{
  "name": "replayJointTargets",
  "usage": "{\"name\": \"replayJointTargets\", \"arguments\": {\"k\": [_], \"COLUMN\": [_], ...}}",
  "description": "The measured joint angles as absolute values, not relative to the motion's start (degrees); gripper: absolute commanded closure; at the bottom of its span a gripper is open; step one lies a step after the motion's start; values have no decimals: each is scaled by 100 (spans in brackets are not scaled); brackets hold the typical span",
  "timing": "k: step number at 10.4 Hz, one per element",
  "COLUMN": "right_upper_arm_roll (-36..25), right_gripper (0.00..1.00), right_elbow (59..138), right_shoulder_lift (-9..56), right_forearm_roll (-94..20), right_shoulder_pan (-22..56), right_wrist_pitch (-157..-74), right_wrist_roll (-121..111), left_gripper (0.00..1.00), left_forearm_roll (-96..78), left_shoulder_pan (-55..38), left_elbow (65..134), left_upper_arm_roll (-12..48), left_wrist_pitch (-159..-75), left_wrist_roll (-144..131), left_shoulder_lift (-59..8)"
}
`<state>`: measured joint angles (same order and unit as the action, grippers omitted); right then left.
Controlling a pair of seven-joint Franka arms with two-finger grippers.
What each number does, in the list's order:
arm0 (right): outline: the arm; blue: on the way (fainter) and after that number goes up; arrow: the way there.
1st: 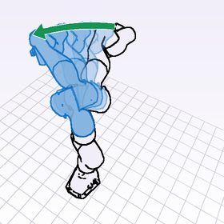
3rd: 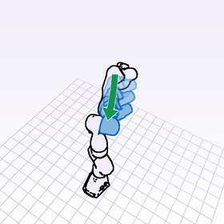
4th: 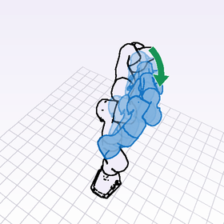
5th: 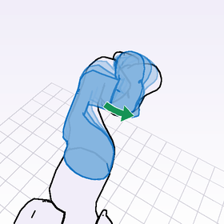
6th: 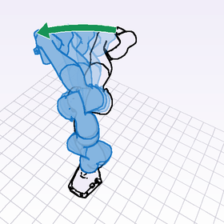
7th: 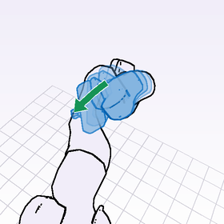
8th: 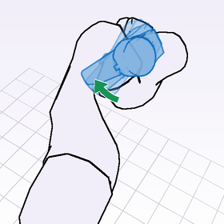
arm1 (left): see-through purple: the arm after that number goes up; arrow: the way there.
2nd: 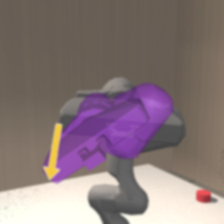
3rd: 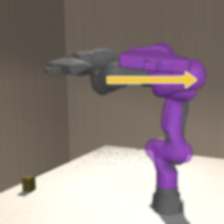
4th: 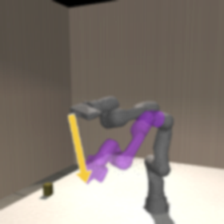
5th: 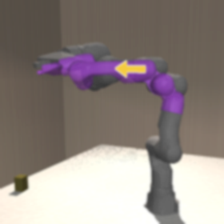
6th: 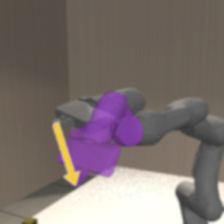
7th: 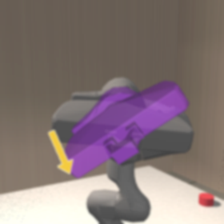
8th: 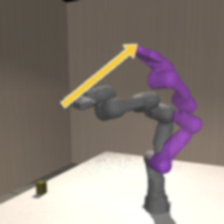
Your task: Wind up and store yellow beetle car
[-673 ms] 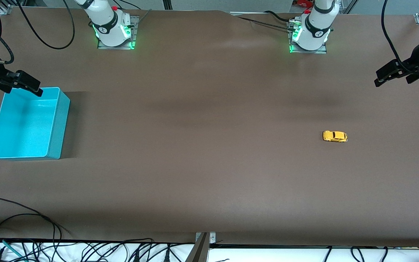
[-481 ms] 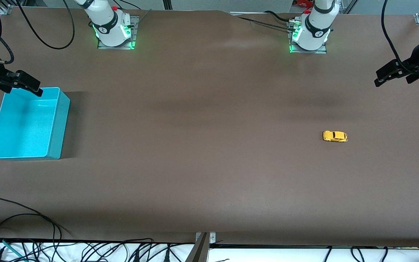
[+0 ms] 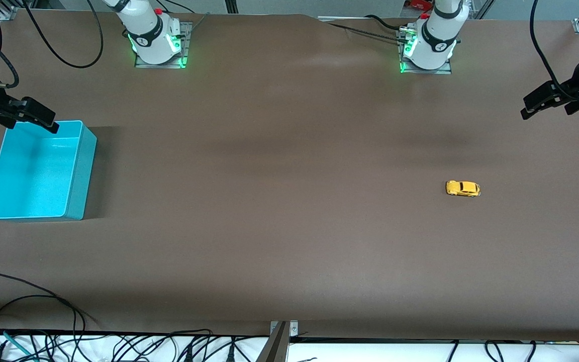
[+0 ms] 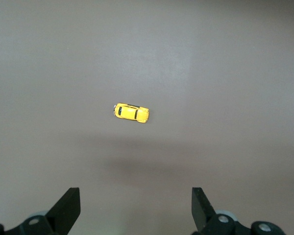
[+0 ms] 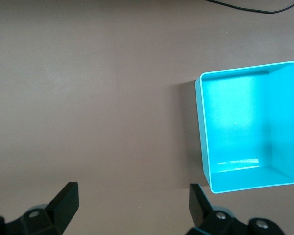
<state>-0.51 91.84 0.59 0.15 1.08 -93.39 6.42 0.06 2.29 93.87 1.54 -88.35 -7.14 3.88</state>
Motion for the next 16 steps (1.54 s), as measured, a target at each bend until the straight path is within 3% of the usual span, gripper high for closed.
{"name": "replayJointTargets", "arguments": {"k": [16], "right_upper_arm_roll": [-50], "right_gripper": [0], "right_elbow": [9184], "right_shoulder_lift": [60], "right_forearm_roll": [15], "right_shoulder_pan": [108], "right_wrist_pitch": [-9337], "right_wrist_roll": [642], "left_gripper": [0], "left_forearm_roll": [7], "left_shoulder_pan": [247], "left_elbow": [9379], "left_upper_arm_roll": [155], "left_wrist_pitch": [-8637], "left_wrist_roll": [-714], "left_shoulder_lift": [388]}}
